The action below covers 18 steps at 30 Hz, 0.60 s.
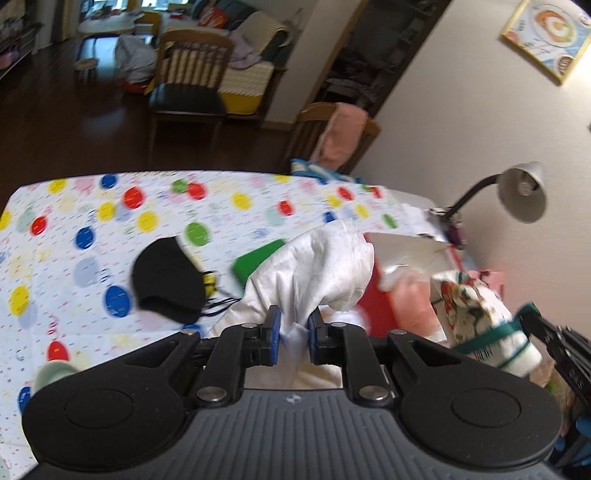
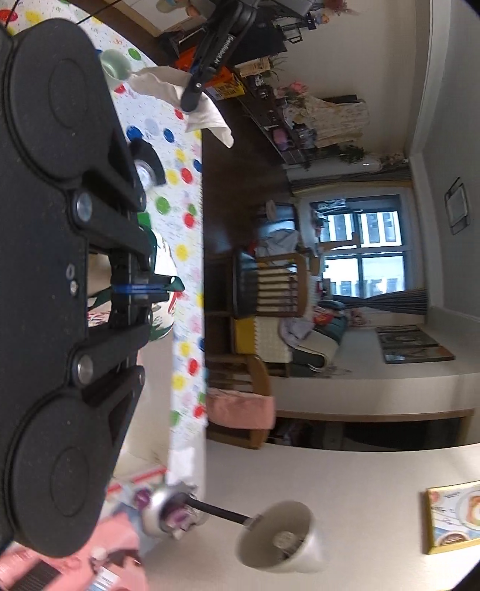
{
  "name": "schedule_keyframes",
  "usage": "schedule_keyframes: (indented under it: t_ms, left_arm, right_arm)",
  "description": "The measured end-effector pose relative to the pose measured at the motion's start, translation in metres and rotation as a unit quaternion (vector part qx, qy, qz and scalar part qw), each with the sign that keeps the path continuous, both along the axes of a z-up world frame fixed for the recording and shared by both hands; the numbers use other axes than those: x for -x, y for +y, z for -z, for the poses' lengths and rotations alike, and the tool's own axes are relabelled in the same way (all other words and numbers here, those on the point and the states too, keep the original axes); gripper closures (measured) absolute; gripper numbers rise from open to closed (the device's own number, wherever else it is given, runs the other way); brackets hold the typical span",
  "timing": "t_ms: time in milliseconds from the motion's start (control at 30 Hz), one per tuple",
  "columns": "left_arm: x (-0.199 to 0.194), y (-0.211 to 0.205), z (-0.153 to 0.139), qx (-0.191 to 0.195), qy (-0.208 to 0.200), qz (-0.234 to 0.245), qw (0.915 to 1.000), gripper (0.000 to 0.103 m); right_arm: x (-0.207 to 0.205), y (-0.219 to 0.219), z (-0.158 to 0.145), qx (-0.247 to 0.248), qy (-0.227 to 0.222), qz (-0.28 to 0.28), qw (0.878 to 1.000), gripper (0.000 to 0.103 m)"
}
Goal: Organize soft objects
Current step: 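Lift the white cloth with left tool while right tool lifts the Christmas bag toward the box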
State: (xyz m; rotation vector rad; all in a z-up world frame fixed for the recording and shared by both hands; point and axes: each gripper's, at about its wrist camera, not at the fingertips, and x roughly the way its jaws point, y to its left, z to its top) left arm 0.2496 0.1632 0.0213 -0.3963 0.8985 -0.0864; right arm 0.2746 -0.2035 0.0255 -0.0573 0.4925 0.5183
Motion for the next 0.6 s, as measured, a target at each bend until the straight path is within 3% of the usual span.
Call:
schedule_keyframes:
  t_ms: [333, 600]
  left_arm:
    - [-0.031, -0.093, -0.039, -0.006, -0.035, 0.047, 0.9983, 0.089]
    - [-0.072, -0.167, -0.032, -0.003, -0.035, 0.067, 0.9972, 0.089]
  right_arm:
    - [-0.047, -0.044, -0.032, 0.019, -0.049, 0.006, 0.999, 0.103]
    - [-0.101, -0.072, -0.028, 0.036, -0.065, 0.011, 0.997, 0.103]
